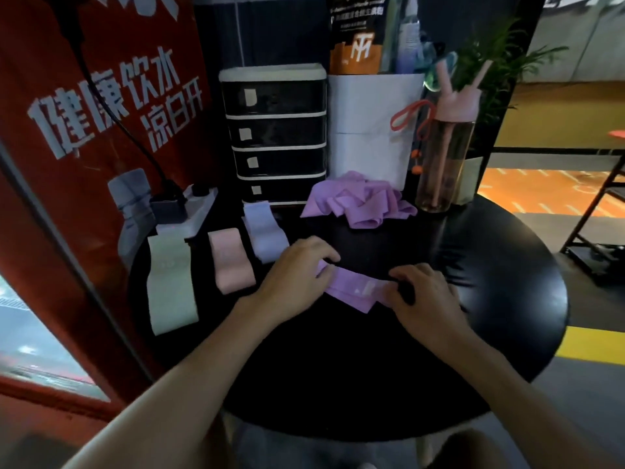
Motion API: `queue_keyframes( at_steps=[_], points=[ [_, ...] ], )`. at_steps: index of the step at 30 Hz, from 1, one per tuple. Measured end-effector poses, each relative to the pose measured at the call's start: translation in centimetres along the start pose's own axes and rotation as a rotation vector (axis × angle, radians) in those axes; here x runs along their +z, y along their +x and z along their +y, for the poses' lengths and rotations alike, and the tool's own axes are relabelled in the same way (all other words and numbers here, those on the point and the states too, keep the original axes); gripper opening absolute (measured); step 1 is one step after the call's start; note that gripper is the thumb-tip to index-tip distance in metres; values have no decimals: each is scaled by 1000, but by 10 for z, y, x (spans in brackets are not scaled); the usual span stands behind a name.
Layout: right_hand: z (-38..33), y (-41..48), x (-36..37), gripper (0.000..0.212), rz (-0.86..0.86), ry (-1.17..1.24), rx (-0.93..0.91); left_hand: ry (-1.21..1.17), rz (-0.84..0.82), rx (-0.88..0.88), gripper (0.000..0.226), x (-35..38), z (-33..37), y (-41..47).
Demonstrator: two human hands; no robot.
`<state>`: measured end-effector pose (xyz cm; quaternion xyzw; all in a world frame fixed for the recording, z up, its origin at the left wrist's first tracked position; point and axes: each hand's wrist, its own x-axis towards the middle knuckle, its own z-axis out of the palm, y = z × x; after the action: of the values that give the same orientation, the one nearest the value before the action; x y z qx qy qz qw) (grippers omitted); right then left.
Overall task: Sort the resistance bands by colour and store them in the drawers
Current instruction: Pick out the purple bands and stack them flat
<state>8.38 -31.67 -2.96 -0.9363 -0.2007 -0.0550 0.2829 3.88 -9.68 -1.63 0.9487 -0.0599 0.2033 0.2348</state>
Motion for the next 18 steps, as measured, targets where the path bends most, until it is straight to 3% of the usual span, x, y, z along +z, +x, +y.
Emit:
queue_keyframes(
  at_steps=[4,8,11,14,18],
  points=[
    [-5,0,5,40,-7,-158,-7,73,23,-11,20,19,-1,-5],
    [-4,1,3,30,-37,-112,-4,143,4,-13,27,25,-3,-3],
    [-4,2,-2,24,-69,11,-38,202,-25,14,39,25,-6,0],
    [-4,1,-11,24,-67,294,-26,163,-105,3,47,18,-5,4],
    [-7,-1,-29,32,78,469,-18,14,-145,-28,31,3,-6,6]
  ],
)
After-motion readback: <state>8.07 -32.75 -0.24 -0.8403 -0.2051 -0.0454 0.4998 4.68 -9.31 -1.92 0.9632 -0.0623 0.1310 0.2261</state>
